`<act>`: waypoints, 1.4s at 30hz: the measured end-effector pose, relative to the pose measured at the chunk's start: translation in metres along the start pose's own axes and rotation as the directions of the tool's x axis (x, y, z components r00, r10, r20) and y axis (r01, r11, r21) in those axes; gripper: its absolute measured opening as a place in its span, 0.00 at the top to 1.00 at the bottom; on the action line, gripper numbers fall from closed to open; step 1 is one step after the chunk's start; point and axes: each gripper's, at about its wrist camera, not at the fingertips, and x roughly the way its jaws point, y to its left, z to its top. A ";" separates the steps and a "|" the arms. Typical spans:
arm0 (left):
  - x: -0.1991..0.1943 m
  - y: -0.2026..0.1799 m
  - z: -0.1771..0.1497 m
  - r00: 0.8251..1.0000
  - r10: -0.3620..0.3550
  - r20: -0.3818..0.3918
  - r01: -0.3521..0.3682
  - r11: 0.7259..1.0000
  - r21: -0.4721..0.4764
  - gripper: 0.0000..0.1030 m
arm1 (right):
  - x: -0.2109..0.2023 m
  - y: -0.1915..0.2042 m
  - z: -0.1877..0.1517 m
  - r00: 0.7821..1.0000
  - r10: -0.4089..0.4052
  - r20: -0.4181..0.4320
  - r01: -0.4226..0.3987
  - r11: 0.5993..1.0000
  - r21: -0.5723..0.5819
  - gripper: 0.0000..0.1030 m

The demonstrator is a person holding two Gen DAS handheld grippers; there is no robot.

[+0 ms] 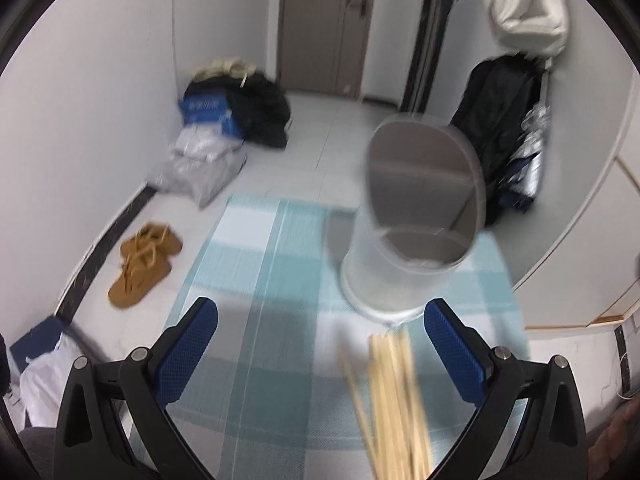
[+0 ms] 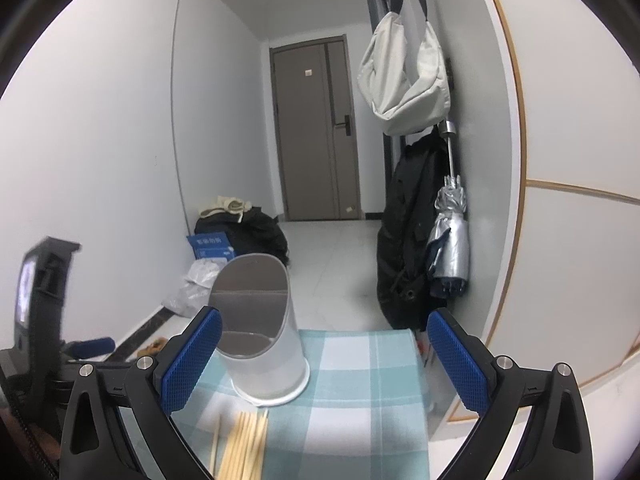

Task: Organize utensils
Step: 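Lower the left and right grippers onto the chopstick bundle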

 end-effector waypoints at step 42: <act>0.093 -0.012 -0.025 0.904 0.008 -0.428 -0.027 0.999 -0.038 0.99 | 0.064 -0.026 -0.036 0.908 0.173 -0.381 -0.142 0.984 0.109 0.04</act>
